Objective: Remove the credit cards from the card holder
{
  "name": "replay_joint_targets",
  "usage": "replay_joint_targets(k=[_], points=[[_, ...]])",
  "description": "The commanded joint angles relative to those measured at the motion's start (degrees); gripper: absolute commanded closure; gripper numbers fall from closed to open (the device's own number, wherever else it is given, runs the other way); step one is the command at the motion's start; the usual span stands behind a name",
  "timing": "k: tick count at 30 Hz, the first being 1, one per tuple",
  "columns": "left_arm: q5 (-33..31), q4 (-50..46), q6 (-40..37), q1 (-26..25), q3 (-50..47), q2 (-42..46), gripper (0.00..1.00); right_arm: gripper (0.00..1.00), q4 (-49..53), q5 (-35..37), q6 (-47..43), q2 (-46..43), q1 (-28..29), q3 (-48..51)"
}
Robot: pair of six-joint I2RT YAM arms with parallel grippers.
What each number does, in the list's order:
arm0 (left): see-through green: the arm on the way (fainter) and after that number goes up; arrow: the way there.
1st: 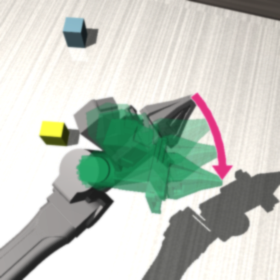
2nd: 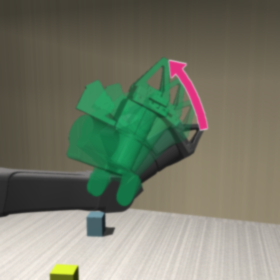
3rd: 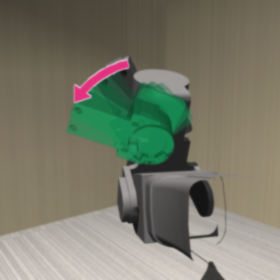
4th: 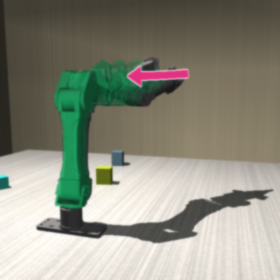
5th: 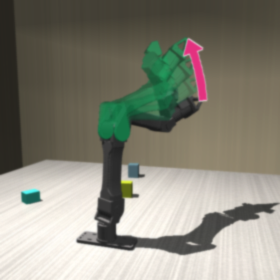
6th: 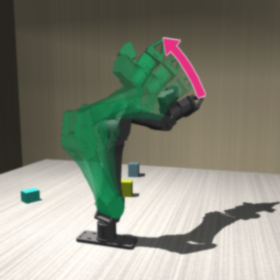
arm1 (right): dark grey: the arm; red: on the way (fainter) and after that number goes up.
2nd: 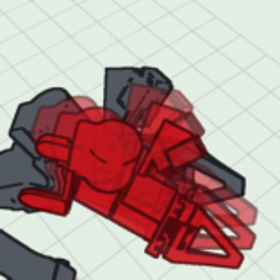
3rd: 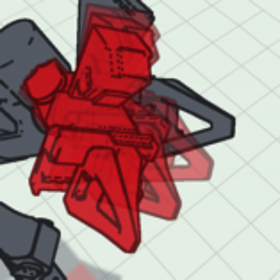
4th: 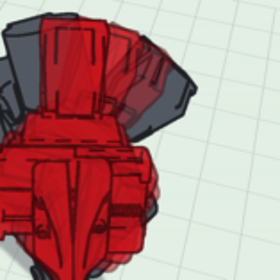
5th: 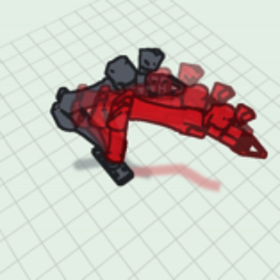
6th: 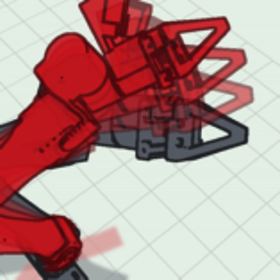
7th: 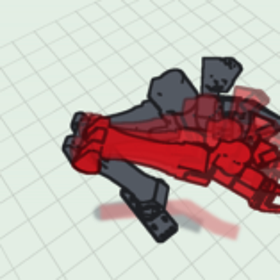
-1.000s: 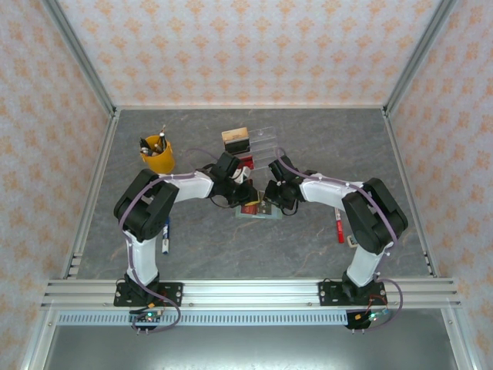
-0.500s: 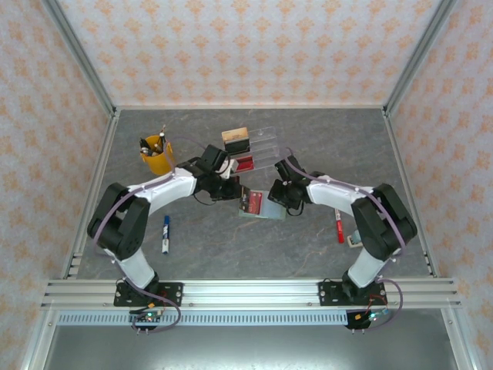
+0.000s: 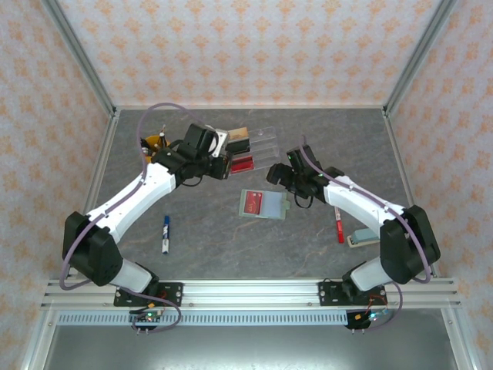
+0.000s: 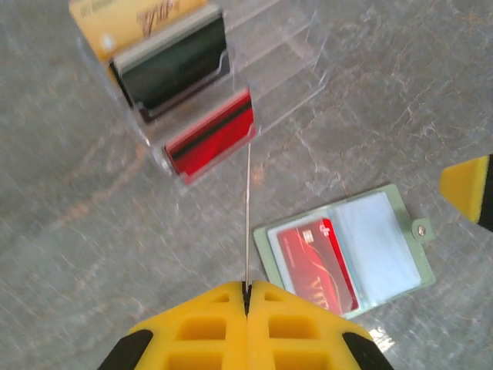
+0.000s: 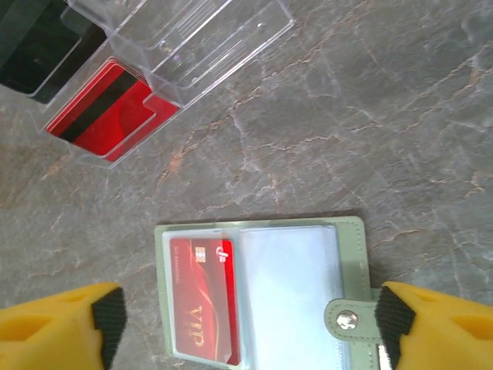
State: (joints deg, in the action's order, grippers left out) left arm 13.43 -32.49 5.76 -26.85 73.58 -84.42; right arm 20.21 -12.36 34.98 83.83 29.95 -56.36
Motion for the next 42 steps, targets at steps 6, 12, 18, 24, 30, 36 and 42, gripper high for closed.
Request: replay_joint_targets(k=[6, 12, 18, 24, 30, 36, 42], points=[[-2.79, 2.92, -21.65, 0.22, 9.42, -6.9, 1.0, 0.0, 1.58, 5.13, -2.87, -1.08, -0.25, 0.56], [-1.48, -2.8, -37.48, 0.17, 18.91, -15.92, 1.0, 0.0, 2.37, 4.18, -3.82, -1.64, -1.65, 1.07], [-3.07, -11.47, -46.79, 0.26, 29.55, -23.68, 1.0, 0.0, 3.07, 0.08, -3.16, -1.74, -5.43, 0.99], [-8.52, -19.33, -52.03, 0.3, 39.91, -32.05, 1.0, 0.0, 4.81, 0.6, -3.25, -1.39, -5.79, -0.68], [-9.37, -24.6, -55.01, 0.34, 48.4, -38.76, 1.0, 0.0, 5.63, 1.26, -2.47, -1.19, -5.76, -1.39], [-13.02, -23.24, -56.87, 0.14, 51.08, -42.06, 1.0, 0.0, 5.98, 1.5, -1.76, -1.11, -5.79, -1.52], [-15.21, -24.2, -58.18, 0.13, 53.23, -44.37, 1.0, 0.0, 6.51, 1.55, -1.66, -0.69, -5.78, -2.01]])
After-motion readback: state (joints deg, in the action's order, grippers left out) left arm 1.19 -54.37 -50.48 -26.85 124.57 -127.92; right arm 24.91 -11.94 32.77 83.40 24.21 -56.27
